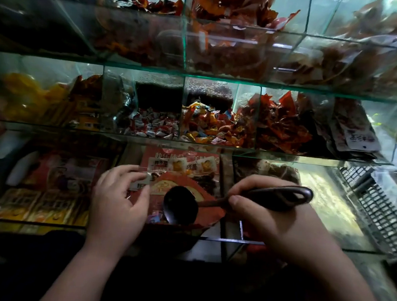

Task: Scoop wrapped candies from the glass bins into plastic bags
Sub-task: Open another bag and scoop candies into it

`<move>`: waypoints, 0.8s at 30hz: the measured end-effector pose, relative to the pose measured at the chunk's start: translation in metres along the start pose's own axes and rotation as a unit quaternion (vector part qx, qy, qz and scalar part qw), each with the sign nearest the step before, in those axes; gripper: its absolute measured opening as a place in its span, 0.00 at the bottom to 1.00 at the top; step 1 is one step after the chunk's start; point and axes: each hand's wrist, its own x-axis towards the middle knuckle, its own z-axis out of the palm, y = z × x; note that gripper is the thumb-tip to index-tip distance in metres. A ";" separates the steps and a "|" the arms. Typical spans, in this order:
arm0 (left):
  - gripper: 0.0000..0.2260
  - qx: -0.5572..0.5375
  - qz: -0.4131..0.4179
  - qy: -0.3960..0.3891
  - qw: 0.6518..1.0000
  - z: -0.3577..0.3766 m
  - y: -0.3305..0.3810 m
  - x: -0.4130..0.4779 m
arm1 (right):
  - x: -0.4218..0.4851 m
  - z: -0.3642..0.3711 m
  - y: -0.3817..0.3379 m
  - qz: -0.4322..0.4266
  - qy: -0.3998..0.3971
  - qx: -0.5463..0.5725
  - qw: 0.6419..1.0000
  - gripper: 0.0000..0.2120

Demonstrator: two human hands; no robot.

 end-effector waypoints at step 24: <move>0.08 -0.117 -0.156 -0.040 0.980 0.037 -0.043 -0.038 | 0.087 0.125 0.118 0.214 -0.036 0.069 0.974 0.05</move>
